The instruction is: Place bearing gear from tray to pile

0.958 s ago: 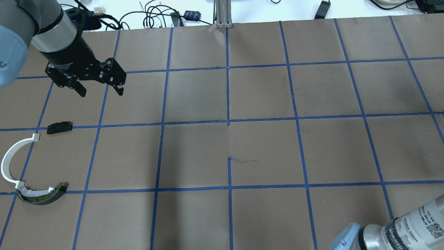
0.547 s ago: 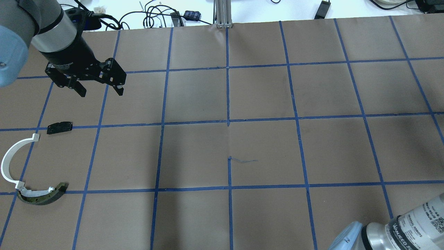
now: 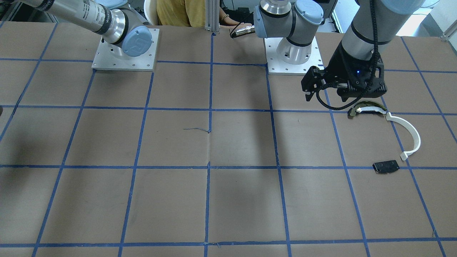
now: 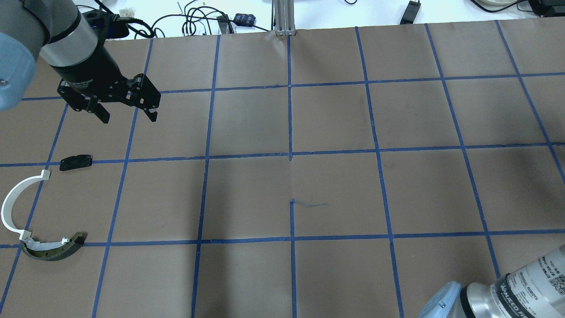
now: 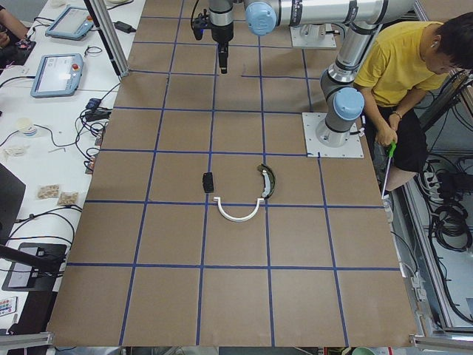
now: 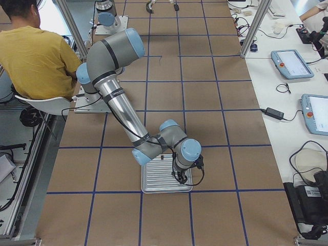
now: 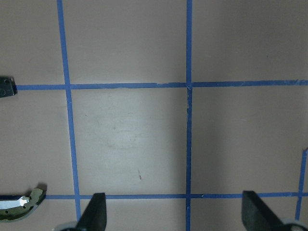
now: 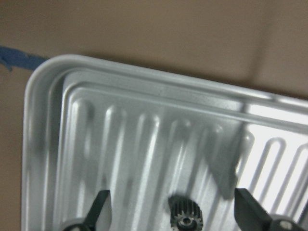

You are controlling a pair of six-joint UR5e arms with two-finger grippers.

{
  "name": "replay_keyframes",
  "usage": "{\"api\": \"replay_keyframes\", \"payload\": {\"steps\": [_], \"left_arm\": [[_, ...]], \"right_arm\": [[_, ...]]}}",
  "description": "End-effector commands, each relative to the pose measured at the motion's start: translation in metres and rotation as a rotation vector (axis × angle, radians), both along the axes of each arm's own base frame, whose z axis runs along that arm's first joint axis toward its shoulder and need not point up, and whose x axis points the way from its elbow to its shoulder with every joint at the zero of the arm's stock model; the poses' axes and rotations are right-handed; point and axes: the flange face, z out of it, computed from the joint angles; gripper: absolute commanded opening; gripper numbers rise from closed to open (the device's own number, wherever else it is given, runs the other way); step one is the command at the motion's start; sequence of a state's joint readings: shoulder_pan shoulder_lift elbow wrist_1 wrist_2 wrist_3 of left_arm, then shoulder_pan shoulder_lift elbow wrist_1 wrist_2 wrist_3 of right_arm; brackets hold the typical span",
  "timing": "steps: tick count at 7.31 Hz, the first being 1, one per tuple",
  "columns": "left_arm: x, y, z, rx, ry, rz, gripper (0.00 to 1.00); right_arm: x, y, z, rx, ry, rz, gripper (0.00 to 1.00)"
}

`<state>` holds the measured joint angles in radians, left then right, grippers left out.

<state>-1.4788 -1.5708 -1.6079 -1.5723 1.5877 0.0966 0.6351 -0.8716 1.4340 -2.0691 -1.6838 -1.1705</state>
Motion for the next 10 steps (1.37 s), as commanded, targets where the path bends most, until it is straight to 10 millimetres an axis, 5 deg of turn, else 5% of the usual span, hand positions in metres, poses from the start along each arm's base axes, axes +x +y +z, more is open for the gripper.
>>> {"api": "replay_keyframes", "payload": {"steps": [1,6,10], "left_arm": [[0.0000,0.0000,0.0001,0.000,0.000,0.000,1.00],[0.0002,-0.0005,-0.0006,0.002,-0.001,-0.005,1.00],[0.0000,-0.0003,-0.0014,0.003,0.000,-0.005,1.00]], "right_arm": [[0.0010,0.0023,-0.0008,0.013,0.004,0.001,0.72],[-0.0017,0.0062,0.0013,0.035,0.018,-0.001,0.58],[-0.0054,0.0046,0.0084,0.043,0.040,0.003,0.19]]}}
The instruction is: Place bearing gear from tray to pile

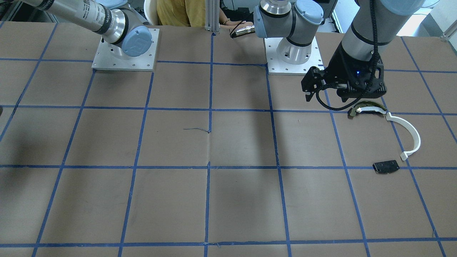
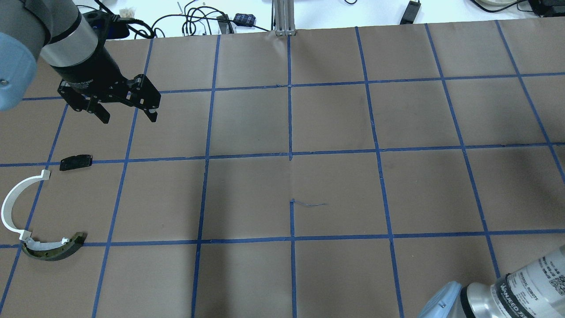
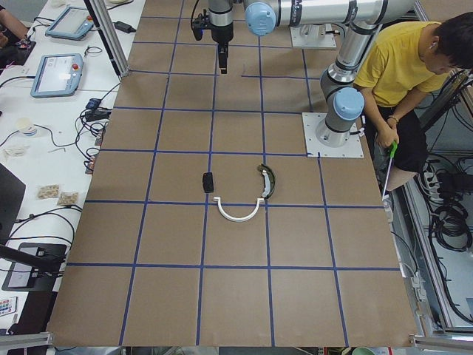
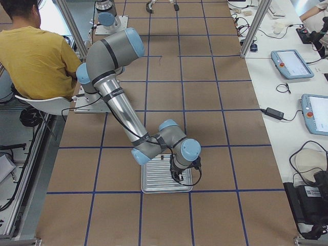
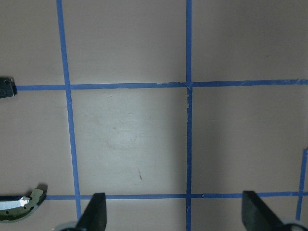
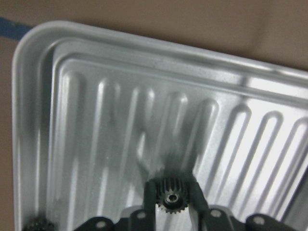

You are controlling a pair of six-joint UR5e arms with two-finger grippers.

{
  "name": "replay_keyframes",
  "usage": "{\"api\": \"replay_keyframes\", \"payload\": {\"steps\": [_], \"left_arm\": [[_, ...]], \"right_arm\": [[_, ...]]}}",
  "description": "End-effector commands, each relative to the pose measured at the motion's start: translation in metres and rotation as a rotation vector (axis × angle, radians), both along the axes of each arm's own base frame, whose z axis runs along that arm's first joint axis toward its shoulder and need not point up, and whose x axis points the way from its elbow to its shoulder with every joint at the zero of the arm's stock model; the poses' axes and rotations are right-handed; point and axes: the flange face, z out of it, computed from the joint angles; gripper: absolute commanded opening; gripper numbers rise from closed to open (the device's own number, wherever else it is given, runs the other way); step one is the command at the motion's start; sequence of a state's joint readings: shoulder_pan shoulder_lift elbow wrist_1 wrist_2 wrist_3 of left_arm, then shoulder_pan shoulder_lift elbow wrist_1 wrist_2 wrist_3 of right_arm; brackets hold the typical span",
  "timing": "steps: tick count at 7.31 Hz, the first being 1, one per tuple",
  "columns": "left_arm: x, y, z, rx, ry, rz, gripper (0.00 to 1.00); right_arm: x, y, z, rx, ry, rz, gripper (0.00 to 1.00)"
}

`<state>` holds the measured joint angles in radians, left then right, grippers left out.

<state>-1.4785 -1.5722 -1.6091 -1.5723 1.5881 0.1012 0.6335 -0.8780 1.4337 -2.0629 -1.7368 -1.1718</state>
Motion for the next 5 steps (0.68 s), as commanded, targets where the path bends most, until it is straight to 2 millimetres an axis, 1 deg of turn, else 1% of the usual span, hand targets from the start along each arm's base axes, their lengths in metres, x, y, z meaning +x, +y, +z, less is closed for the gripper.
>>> {"api": "replay_keyframes", "payload": {"steps": [1,2,3,4,5], "left_arm": [[0.000,0.000,0.000,-0.003,0.000,0.000,1.00],[0.000,0.000,0.000,-0.003,0.002,0.000,1.00],[0.000,0.000,0.000,-0.003,0.002,0.000,1.00],[0.000,0.000,0.000,-0.003,0.000,0.000,1.00],[0.000,0.000,0.000,-0.004,0.000,0.000,1.00]], "right_arm": [[-0.002,-0.001,0.008,-0.005,0.014,-0.001,0.01],[0.003,-0.005,0.018,-0.013,0.025,0.005,0.00],[0.017,-0.012,0.042,-0.038,0.040,0.014,0.00],[0.074,-0.044,0.091,-0.089,0.079,0.081,0.00],[0.155,-0.067,0.135,-0.129,0.116,0.084,0.00]]}}
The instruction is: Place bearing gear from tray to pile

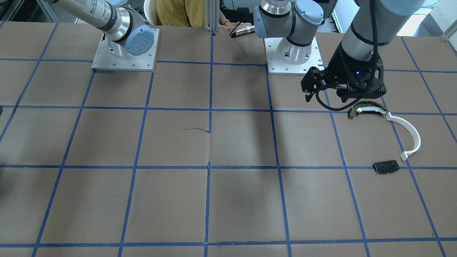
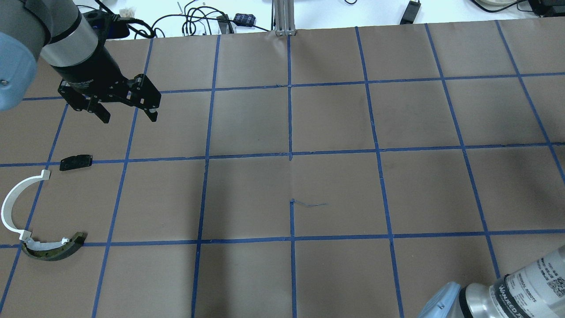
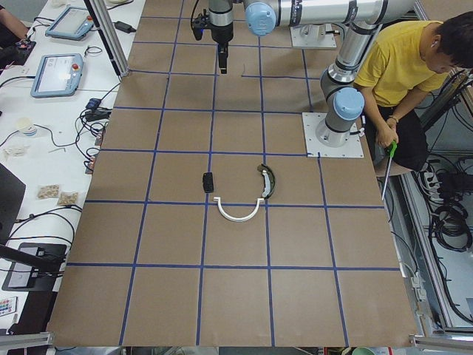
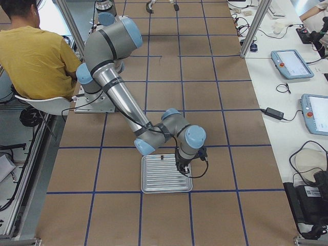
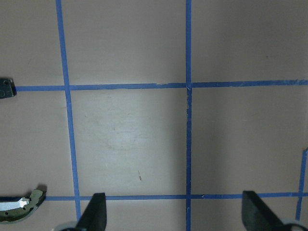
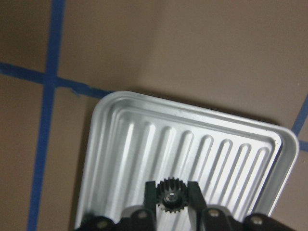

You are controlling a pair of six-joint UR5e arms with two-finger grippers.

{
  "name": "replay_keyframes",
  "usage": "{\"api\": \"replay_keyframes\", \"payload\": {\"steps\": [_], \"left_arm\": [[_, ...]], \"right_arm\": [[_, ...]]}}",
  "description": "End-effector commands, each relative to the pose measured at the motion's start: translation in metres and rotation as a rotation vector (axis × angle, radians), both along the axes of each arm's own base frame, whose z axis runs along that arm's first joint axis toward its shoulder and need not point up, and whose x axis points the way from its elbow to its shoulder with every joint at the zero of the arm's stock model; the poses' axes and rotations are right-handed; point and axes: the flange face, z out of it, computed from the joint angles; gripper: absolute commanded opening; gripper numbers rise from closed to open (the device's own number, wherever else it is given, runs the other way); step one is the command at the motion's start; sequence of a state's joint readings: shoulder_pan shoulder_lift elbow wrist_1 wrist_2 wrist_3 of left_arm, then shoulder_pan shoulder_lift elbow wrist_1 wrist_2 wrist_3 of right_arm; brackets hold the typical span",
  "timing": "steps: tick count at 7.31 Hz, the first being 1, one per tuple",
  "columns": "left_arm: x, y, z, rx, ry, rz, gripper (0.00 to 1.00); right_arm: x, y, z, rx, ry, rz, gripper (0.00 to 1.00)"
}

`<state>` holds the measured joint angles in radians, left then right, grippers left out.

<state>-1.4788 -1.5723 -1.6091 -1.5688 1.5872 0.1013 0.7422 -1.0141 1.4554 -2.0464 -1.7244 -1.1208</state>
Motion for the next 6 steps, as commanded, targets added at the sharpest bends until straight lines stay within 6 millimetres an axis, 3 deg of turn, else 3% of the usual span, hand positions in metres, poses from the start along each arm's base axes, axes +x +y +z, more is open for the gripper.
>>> {"api": "replay_keyframes", "payload": {"steps": [1,2,3,4,5,6], "left_arm": [[0.000,-0.001,-0.001,0.000,0.000,0.000,1.00],[0.000,-0.001,-0.001,0.000,0.000,0.000,1.00],[0.000,-0.001,-0.001,0.000,0.000,0.000,1.00],[0.000,0.000,0.000,-0.001,-0.001,0.000,1.00],[0.001,-0.001,-0.001,0.000,0.000,0.002,1.00],[0.001,-0.001,-0.002,0.004,0.000,0.000,1.00]], "right_arm": [[0.173,-0.020,0.085,-0.055,0.023,-0.014,0.00],[0.288,-0.012,0.093,-0.065,0.027,-0.028,0.00],[0.398,0.000,0.084,-0.079,0.018,-0.046,0.00],[0.496,0.008,0.073,-0.089,-0.017,-0.120,0.00],[0.584,0.025,0.069,-0.104,-0.057,-0.194,0.00],[0.667,0.047,0.051,-0.085,-0.062,-0.175,0.00]]}}
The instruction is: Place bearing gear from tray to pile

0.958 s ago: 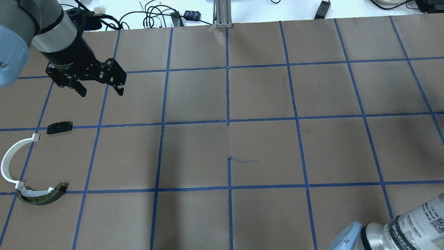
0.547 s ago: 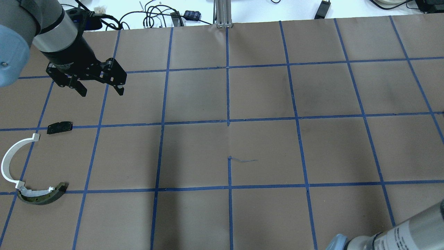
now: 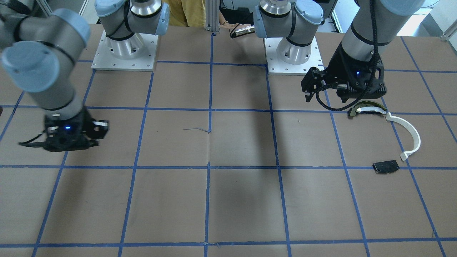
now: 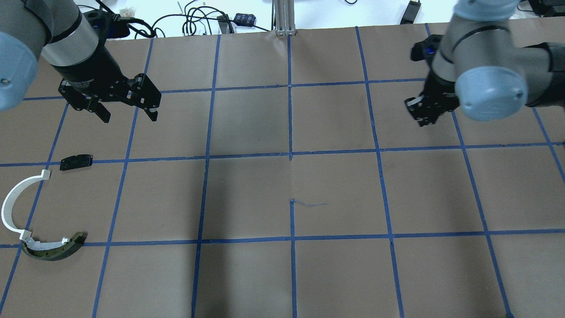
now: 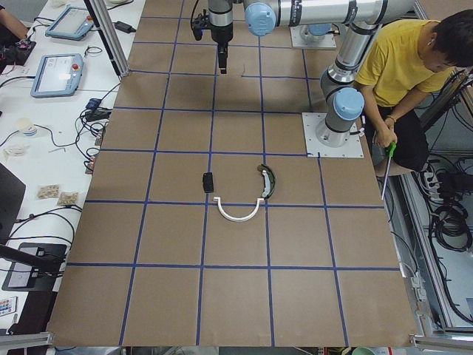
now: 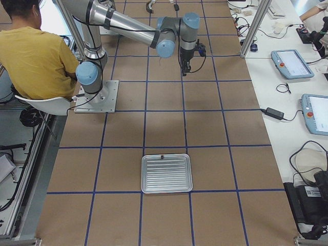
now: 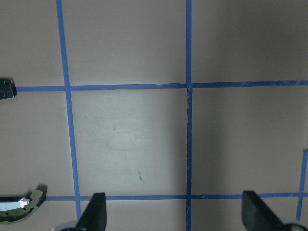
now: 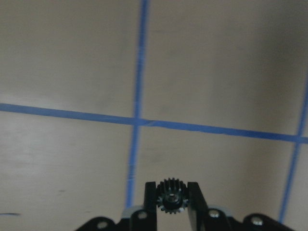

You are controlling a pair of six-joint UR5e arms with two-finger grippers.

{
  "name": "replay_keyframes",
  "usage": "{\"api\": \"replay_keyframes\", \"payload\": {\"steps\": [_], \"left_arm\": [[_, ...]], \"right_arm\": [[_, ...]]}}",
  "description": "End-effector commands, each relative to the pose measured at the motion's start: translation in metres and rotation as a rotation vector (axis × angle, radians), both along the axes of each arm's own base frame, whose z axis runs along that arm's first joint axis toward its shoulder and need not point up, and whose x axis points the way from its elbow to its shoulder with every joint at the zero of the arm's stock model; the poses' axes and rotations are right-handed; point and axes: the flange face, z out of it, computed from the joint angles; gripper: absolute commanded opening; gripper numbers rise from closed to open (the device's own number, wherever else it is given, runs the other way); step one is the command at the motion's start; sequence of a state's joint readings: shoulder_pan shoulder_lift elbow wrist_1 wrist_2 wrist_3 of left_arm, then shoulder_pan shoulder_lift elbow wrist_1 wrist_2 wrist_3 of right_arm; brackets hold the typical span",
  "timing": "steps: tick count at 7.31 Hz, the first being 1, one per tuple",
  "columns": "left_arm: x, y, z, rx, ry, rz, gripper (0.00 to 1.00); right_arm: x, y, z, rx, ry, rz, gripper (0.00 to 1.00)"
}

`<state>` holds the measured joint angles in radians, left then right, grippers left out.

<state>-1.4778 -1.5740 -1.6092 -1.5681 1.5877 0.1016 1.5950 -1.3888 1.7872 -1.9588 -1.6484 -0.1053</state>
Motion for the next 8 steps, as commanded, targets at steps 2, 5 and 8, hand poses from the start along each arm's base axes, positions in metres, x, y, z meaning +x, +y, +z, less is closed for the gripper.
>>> {"api": "replay_keyframes", "payload": {"steps": [2,5,8], "left_arm": [[0.002,0.000,0.001,-0.007,0.002,0.004,1.00],[0.005,-0.005,-0.002,-0.009,0.004,0.016,1.00],[0.007,-0.011,-0.021,0.058,0.009,0.029,1.00]], "right_arm": [[0.230,0.074,-0.073,-0.016,-0.062,-0.074,0.00],[0.253,0.073,-0.119,0.034,-0.139,-0.197,0.31],[0.206,0.027,-0.076,-0.025,0.008,-0.086,1.00]]}}
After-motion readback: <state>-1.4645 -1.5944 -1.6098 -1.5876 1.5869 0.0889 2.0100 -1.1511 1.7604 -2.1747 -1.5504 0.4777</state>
